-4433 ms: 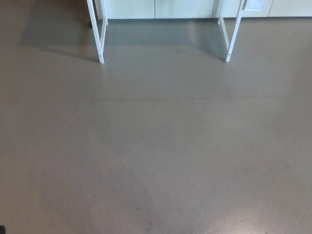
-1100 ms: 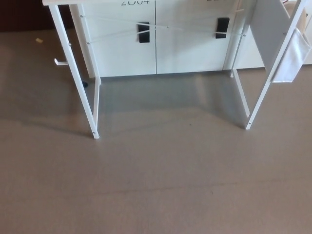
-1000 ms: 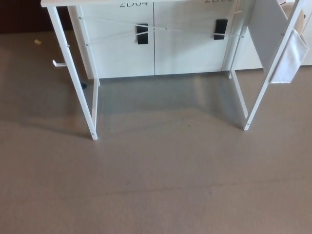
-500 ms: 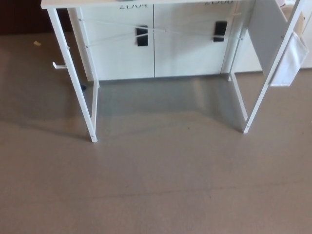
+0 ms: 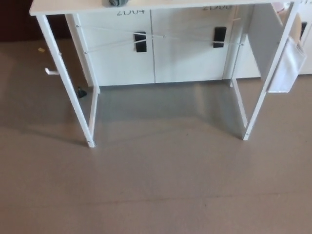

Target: The robot walks towards a desk on which a shovel is kept on the left hand side and a container is kept on the right hand side. The robot picks up the shovel using its left hand and places it in the container.

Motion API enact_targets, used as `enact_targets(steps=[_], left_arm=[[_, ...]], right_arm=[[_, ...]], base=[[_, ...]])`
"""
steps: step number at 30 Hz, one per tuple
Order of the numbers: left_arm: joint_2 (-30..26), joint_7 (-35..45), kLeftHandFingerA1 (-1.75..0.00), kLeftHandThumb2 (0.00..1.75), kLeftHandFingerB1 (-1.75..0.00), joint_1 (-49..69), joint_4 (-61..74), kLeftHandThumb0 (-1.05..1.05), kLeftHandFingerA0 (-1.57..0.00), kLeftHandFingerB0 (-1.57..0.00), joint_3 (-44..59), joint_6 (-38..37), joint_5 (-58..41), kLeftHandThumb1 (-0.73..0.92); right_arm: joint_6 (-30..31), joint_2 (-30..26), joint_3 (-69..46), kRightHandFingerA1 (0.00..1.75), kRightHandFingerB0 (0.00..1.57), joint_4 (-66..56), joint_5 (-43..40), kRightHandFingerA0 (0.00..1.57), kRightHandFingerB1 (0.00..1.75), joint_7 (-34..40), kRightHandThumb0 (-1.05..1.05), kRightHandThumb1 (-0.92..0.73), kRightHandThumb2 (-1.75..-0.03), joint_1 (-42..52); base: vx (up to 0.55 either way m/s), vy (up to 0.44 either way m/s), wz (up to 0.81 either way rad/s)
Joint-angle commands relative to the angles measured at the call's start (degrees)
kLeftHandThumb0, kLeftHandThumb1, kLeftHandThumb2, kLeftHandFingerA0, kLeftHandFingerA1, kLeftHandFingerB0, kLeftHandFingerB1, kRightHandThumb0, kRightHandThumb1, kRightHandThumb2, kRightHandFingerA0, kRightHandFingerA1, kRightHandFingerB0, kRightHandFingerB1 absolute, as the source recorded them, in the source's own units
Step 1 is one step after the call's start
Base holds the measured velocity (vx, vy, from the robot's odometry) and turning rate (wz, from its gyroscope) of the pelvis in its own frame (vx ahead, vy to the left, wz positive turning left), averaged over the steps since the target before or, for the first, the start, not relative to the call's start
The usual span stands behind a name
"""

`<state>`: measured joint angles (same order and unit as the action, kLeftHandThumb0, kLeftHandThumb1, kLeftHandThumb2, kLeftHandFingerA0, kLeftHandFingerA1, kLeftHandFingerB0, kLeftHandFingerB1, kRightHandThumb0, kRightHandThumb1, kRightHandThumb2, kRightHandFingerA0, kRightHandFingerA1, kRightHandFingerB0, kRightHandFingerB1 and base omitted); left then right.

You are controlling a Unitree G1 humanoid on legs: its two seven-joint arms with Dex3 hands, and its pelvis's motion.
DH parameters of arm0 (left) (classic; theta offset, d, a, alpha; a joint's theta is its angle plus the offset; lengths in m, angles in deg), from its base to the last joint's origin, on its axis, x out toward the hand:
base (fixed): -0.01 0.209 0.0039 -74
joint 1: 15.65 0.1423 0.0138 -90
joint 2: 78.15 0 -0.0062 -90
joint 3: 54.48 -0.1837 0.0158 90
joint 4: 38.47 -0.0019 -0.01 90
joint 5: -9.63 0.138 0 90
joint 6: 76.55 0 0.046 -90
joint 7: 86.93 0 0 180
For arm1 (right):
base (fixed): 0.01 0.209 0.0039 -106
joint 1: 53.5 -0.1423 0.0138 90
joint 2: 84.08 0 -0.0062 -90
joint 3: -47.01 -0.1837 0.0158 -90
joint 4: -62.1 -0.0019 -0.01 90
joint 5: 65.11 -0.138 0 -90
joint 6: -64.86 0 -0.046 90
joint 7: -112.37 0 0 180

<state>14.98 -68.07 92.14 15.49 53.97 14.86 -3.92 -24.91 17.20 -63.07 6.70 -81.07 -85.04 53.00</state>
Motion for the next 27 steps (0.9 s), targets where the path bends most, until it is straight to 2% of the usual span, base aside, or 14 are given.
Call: enact_targets(steps=[1, 4, 5, 8, 11, 14, 17, 18, 21, 27], left_arm=[[-1.1, -0.29, -0.57, 0.87, -0.48, -0.12, 0.11, -0.12, -0.36, -0.16, 0.59, -1.06, 0.07, 0.44], [-1.15, -0.38, -0.57, 0.87, -0.47, -0.08, 0.07, -0.12, -0.36, -0.16, 0.44, -1.43, 0.45, 0.44], [-1.28, -0.34, -0.57, 0.87, -0.47, -0.27, -0.22, -0.12, -0.35, -0.16, 0.46, -1.54, 0.49, 0.44], [-1.19, -0.68, -0.57, 0.87, -0.47, -0.19, 0.2, -0.12, -0.35, -0.16, 0.42, -1.37, 0.58, 0.44], [-1.43, -0.06, -0.56, 0.87, -0.47, -0.78, -0.86, -0.13, -0.34, -0.15, 0.46, -1.7, 0.42, 0.44], [-1.5, -0.19, -0.56, 0.87, -0.47, -0.74, -0.67, -0.12, -0.35, -0.16, 0.3, -1.72, 0.57, 0.44], [-1.6, -0.53, -0.56, 0.86, -0.47, -0.55, -0.19, -0.12, -0.34, -0.16, 0.2, -1.08, 0.58, 0.43], [-1.56, -0.83, -0.56, 0.86, -0.47, -0.67, -0.31, -0.12, -0.34, -0.17, 0.27, -0.89, 0.57, 0.43], [-1.66, -0.35, -0.56, 0.87, -0.47, -0.77, -0.61, -0.12, -0.33, -0.16, 0.19, -1.11, 0.47, 0.44], [-1.59, -0.57, -0.55, 0.87, -0.47, -0.55, -0.21, -0.13, -0.31, -0.16, -0.15, -1.24, 0.72, 0.45]], right_arm=[[-1.55, -0.3, 0.69, 0.71, 0.36, -0.09, 0.85, 0.66, 0.51, 0.96, -0.05, -0.51, -0.52, -0.08], [-1.12, -0.41, 0.73, 0.71, 0.33, -0.33, 0.22, 0.66, 0.5, 0.47, -0.04, -0.51, -0.53, 0.05], [-1.35, -0.48, 0.83, 0.69, 0.33, 0.1, 0.28, 0.61, 0.5, 0.38, -0.03, -0.51, -0.54, -0.14], [-1.77, -0.55, 1.14, 0.68, 0.35, -0.12, 0.62, 0.63, 0.5, 0.67, -0.05, -0.52, -0.52, 0.01], [-1.63, -0.61, 1.02, 0.72, 0.38, 0.22, 0.39, 0.67, 0.51, 0.63, -0.04, -0.51, -0.53, -0.34], [-2.74, -1.05, 1.74, 0.68, 0.37, 0.59, 1.24, 0.63, 0.51, 0.48, -0.08, -0.51, -0.53, -0.22], [-1.88, -0.59, 1.06, 0.69, 0.36, 0.84, 0.03, 0.63, 0.5, 0.53, -0.03, -0.51, -0.53, -0.35], [-1.87, -0.59, 0.97, 0.67, 0.34, 1.01, -0.15, 0.59, 0.5, 0.29, -0.03, -0.5, -0.53, -0.39], [-1.87, -0.4, 1.18, 0.73, 0.38, 0.52, 0.43, 0.69, 0.52, 1.21, -0.03, -0.5, -0.52, -0.24], [-1.81, -0.38, 0.97, 0.7, 0.36, 0.51, -0.11, 0.63, 0.52, 0.57, -0.01, -0.5, -0.54, -0.23]], base=[[0.17, -0.07, 0.07], [0.16, -0.03, -0.02], [0.17, 0.039, -0.04], [0.16, 0.144, -0.11], [0.16, 0.256, -0.1], [0.24, 0.443, -0.27], [0.2, 0.219, 0.05], [0.19, 0.094, 0.01], [0.17, 0.051, 0.02], [0.17, -0.087, 0.07]])
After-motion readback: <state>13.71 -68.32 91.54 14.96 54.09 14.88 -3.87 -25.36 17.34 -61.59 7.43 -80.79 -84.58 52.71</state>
